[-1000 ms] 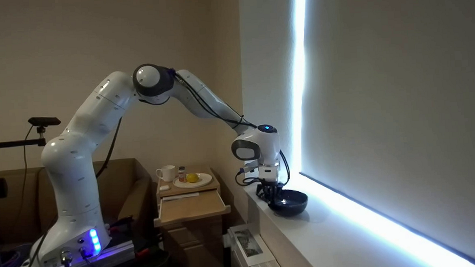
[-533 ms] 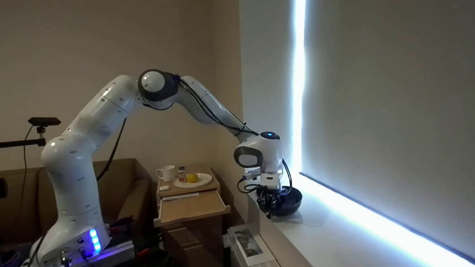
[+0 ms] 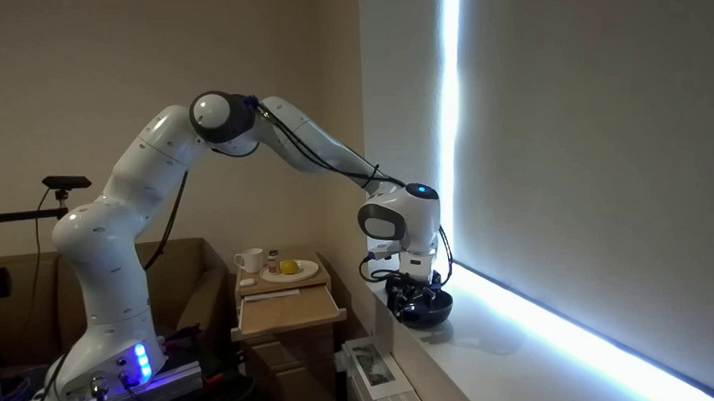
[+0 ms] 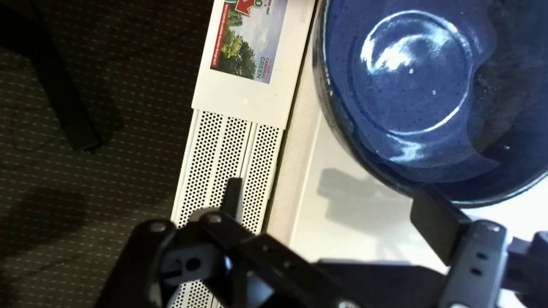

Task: Take the bowl and put it on the windowsill

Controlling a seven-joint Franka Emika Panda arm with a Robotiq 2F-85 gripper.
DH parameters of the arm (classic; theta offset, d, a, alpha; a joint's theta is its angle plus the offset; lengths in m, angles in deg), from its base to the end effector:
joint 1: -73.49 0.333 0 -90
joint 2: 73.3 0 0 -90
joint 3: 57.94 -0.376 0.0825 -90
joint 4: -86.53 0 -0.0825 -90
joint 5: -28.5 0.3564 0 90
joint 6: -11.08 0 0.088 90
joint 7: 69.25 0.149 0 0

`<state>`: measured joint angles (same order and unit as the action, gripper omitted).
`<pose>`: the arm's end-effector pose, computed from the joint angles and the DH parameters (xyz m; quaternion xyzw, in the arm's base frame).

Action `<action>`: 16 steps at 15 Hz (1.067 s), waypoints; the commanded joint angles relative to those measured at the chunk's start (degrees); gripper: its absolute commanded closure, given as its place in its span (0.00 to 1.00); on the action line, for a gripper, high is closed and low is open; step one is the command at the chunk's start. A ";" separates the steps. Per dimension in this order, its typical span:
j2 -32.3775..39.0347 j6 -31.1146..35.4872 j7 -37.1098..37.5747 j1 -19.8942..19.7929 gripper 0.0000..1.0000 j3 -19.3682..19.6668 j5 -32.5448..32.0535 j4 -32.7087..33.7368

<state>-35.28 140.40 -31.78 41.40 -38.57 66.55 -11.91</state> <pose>0.4739 -0.4916 0.2403 -0.5605 0.8152 0.0102 0.1451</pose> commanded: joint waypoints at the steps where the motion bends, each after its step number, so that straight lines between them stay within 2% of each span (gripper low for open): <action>1: -4.61 -3.82 -5.98 -3.56 0.00 -1.06 3.57 -2.09; 4: -6.13 -5.63 -10.42 -4.98 0.00 -1.50 7.29 -2.84; 6: -7.27 -12.75 -15.13 -6.20 0.00 -1.43 6.84 -2.76; 13: -6.21 -37.23 -26.27 -9.49 0.00 0.66 -3.27 0.71; 14: -6.28 -32.55 -23.15 -8.34 0.00 0.78 -1.12 -0.11; 16: -6.19 -33.18 -23.56 -8.78 0.00 0.79 -1.48 -0.09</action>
<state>-41.56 107.33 -55.46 32.87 -37.51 65.18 -12.26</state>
